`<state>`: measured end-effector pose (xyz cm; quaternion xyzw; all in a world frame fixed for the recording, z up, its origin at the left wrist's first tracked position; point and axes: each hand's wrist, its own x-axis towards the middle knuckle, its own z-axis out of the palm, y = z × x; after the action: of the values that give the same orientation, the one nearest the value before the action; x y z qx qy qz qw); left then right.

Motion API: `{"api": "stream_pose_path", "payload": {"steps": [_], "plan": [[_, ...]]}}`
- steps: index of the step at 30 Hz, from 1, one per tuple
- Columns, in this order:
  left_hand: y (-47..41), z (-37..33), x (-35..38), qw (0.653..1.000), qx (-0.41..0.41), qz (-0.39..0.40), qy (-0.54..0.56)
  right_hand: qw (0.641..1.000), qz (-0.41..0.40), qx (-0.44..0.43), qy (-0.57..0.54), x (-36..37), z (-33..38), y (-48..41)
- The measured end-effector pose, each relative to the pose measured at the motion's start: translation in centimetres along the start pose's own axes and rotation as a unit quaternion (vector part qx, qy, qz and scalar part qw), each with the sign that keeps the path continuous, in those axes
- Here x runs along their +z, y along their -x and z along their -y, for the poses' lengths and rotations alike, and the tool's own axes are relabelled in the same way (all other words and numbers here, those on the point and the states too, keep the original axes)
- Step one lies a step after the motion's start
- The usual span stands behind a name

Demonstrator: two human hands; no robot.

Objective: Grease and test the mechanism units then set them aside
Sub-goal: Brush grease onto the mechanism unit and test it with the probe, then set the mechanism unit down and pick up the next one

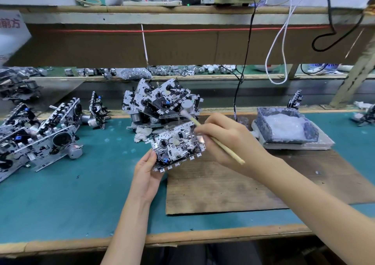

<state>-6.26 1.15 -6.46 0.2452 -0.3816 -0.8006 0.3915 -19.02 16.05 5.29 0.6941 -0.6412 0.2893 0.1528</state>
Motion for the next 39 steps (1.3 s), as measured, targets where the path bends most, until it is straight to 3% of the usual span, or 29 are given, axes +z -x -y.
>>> {"api": "stream_pose_path", "payload": {"steps": [3, 5, 8, 10, 14, 17, 19, 21, 23, 25, 29, 33, 36, 39], "plan": [[-0.1, 0.1, -0.1, 1.0, -0.002, -0.002, 0.0, 0.98, 0.035, 0.132, 0.146, 0.2, -1.8, 1.3], [-0.2, 0.2, -0.2, 1.0, 0.0, 0.006, -0.001, 0.928, 0.105, 0.258, 0.249, 0.1, -3.3, 2.5], [-0.4, 0.3, -0.3, 1.0, 0.002, 0.029, -0.011, 0.845, 0.185, 0.369, 0.339, -0.3, -4.7, 4.5], [-0.4, 0.4, -0.3, 0.999, -0.002, 0.035, -0.011, 0.819, 0.243, 0.39, 0.344, -0.3, -5.1, 5.6], [-0.3, 0.5, 0.0, 0.999, -0.004, 0.044, -0.012, 0.813, 0.325, 0.363, 0.319, 0.6, -5.3, 7.0], [-0.2, 0.5, 0.0, 0.999, -0.008, 0.04, 0.004, 0.802, 0.34, 0.379, 0.313, 0.8, -5.5, 7.1], [-0.2, 0.5, -0.1, 0.999, -0.01, 0.037, 0.019, 0.815, 0.313, 0.371, 0.317, 0.6, -5.3, 6.6], [-0.2, 0.4, 0.0, 0.999, -0.012, 0.032, 0.028, 0.874, 0.223, 0.339, 0.266, 0.8, -5.3, 6.0], [-0.2, 0.4, 0.0, 0.999, -0.015, 0.027, 0.039, 0.934, 0.142, 0.305, 0.119, 1.1, -4.6, 5.0], [-0.1, 0.4, 0.1, 0.998, -0.019, 0.025, 0.056, 0.945, 0.166, 0.278, -0.033, 1.8, -3.3, 3.7], [-0.1, 0.4, 0.1, 0.997, -0.014, 0.035, 0.067, 0.889, 0.281, 0.298, -0.207, 4.9, -0.6, 2.1], [-0.1, 0.4, 0.2, 0.994, -0.029, 0.063, 0.08, 0.841, 0.111, 0.37, -0.378, 8.8, 2.4, 1.3], [-0.2, 0.4, 0.2, 0.995, -0.032, 0.061, 0.074, 0.821, -0.015, 0.379, -0.427, 10.7, 4.1, 0.8], [-0.2, 0.3, 0.3, 0.995, -0.022, 0.064, 0.069, 0.8, -0.075, 0.376, -0.461, 11.2, 4.8, 0.1]]}}
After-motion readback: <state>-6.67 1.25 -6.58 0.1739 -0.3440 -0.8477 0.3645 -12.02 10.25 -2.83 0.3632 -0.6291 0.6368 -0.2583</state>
